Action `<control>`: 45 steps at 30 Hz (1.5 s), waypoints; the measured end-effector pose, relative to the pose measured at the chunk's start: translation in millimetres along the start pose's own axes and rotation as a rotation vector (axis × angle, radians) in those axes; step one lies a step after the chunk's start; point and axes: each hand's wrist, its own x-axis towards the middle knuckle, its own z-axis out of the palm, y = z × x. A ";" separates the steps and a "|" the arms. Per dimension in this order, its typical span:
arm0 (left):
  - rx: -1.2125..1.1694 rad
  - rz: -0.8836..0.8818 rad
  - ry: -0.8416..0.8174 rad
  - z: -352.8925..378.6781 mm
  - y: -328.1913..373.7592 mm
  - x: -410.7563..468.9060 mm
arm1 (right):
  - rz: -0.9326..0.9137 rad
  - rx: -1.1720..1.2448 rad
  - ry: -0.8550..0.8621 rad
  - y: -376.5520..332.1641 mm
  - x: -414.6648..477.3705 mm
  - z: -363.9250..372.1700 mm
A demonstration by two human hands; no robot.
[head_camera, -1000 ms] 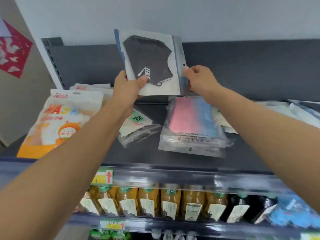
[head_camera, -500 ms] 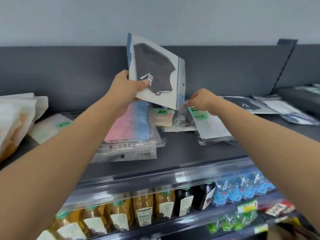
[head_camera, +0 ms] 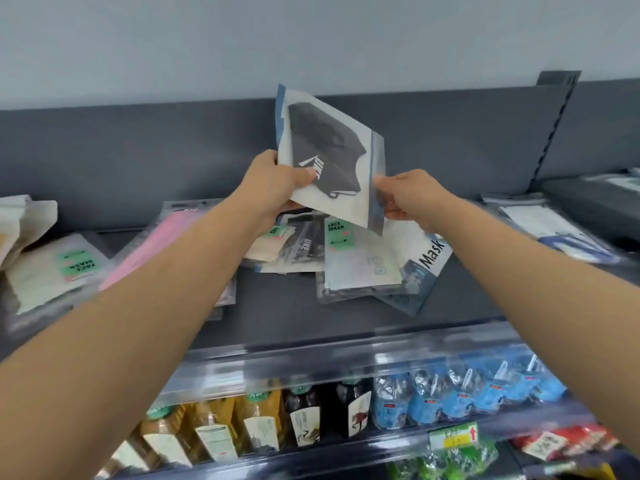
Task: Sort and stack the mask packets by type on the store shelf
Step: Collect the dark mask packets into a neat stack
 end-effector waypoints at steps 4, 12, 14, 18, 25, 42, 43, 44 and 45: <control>0.006 -0.061 -0.020 44.5 -6.6 5.8 | 0.050 -0.013 0.087 18.6 -3.1 -43.3; -0.002 -0.213 -0.115 94.5 -19.7 27.1 | 0.113 -0.104 0.290 43.6 -6.6 -94.8; 0.017 -0.214 -0.125 101.0 -22.0 31.6 | 0.134 -0.131 0.289 43.1 -5.9 -100.4; 0.016 -0.165 -0.044 101.4 -20.8 42.4 | 0.181 -0.188 0.283 45.7 3.2 -107.5; 0.077 -0.156 0.092 88.7 -23.1 48.5 | 0.299 -0.378 0.270 58.4 19.4 -105.9; 0.072 -0.095 0.343 111.8 -16.5 -4.3 | 0.356 -0.894 -0.102 102.0 81.8 -132.3; 0.075 -0.090 0.364 111.7 -16.1 -8.8 | 0.359 -0.905 -0.114 102.3 81.5 -131.8; 0.074 -0.087 0.381 111.3 -15.5 -13.4 | 0.366 -0.924 -0.126 97.9 75.2 -130.8; 0.072 -0.088 0.393 110.8 -14.5 -18.2 | 0.368 -0.933 -0.130 93.1 67.7 -131.1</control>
